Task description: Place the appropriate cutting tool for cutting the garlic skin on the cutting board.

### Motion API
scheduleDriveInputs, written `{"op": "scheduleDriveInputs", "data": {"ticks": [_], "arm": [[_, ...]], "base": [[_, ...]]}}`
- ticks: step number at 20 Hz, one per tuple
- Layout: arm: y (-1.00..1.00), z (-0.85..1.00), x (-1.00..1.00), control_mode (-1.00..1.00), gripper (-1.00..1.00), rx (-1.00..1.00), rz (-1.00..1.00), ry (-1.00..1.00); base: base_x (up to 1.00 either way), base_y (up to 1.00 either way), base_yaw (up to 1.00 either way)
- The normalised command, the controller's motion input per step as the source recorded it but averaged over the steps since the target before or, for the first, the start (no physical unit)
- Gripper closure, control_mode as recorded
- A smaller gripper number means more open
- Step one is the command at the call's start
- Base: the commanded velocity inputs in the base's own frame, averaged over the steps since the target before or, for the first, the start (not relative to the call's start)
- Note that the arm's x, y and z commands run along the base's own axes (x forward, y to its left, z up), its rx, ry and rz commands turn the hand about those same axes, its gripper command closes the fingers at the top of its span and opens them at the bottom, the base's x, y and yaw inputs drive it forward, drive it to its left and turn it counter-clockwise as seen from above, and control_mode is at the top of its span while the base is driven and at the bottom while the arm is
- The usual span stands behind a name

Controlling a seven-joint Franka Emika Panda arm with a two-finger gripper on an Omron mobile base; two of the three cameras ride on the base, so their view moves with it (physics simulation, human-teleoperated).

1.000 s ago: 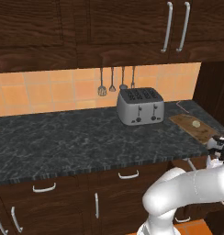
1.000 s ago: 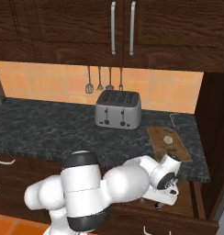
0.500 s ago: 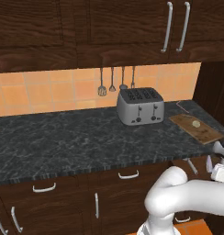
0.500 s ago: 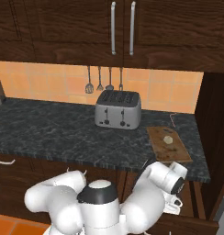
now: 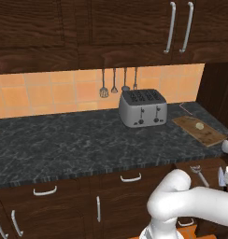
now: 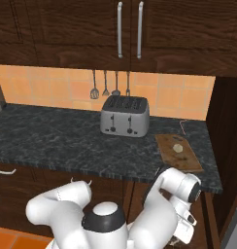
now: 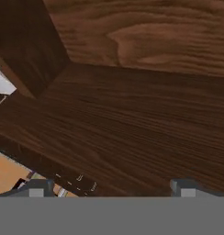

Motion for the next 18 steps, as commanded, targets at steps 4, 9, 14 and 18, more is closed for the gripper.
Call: {"op": "scheduleDriveInputs", "data": {"ticks": [4,9,14,18], "arm": [[0.0,0.32,-0.43,-1.0,-1.0,0.0,0.0,0.15],[-0.14,0.11,0.34,-1.0,-1.0,-0.04,0.01,-0.15],[-0.15,-0.3,0.49,-1.0,-1.0,-0.05,0.01,-0.2],[-0.21,-0.63,0.52,-1.0,-1.0,-0.03,0.0,-0.01]], "base": [[0.0,0.0,0.0],[0.0,0.0,0.0],[0.0,0.0,0.0],[0.0,0.0,0.0]]}}
